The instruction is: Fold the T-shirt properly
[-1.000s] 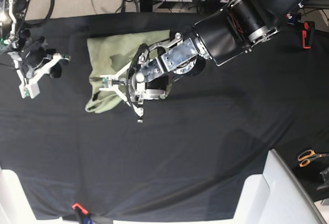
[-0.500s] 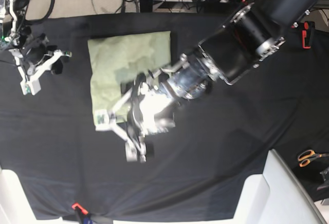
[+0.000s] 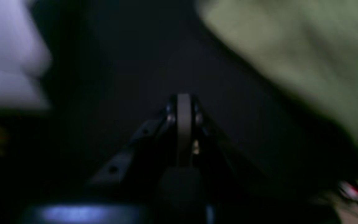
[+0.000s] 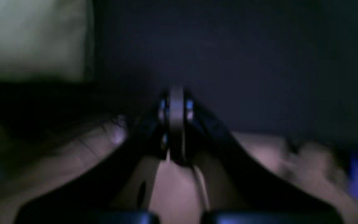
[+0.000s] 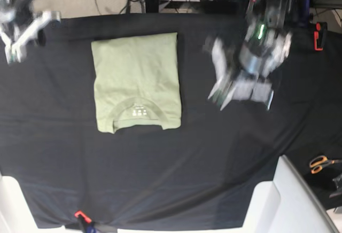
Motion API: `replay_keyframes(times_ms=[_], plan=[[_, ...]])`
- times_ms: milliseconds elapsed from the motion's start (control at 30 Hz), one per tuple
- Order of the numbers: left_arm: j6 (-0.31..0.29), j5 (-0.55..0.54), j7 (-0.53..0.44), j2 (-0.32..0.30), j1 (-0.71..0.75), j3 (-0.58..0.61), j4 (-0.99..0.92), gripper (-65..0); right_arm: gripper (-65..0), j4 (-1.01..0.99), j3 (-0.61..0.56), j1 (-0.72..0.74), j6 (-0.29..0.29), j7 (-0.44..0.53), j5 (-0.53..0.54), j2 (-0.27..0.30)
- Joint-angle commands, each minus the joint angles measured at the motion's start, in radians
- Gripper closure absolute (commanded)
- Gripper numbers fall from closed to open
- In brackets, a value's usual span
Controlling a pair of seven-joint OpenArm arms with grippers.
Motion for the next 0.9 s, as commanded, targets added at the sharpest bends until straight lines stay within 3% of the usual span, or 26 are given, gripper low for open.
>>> replay_keyframes(times_ms=[0, 133, 267, 400, 567, 700, 767, 867], plan=[[0.007, -0.001, -0.069, 0.001, 0.057, -0.04, 0.027, 0.0, 0.0, 0.034, 0.005, -0.014, -0.003, 0.035, -0.025, -0.005], [0.007, -0.004, -0.196, 0.011, 0.31, -0.144, 0.012, 0.0, 0.0, 0.028, -0.017, -0.126, -0.001, -0.006, -0.152, -0.035], [0.008, -0.008, -0.274, 0.022, 0.439, -0.157, -0.103, 0.0, 0.0, -0.129, -0.121, -0.138, 0.0, -0.103, -0.159, -0.026], [0.008, -0.002, -0.392, 0.034, 0.423, -0.128, -0.384, 0.0, 0.0, -0.387, -0.294, -0.08, 0.0, -0.021, -0.162, -0.016], [0.008, -0.002, -0.646, -0.001, 0.244, -0.017, -0.916, 0.0, 0.0, -0.815, -0.48, 0.109, -0.003, 0.092, -0.157, -0.042], [0.008, -0.002, -0.879, 0.005, -0.008, 0.072, -1.481, 0.0, 0.0, -1.32, -0.529, 0.319, -0.003, 0.279, -0.16, -0.111], [0.008, -0.005, -0.992, 0.02, -0.161, 0.144, -1.783, 0.0, 0.0, -1.587, -0.531, 0.426, -0.004, 0.468, -0.162, -0.151], [0.008, -0.008, -1.064, 0.053, -0.286, 0.21, -1.93, 0.0, 0.0, -1.812, -0.531, 0.514, -0.006, 0.729, -0.162, -0.175]])
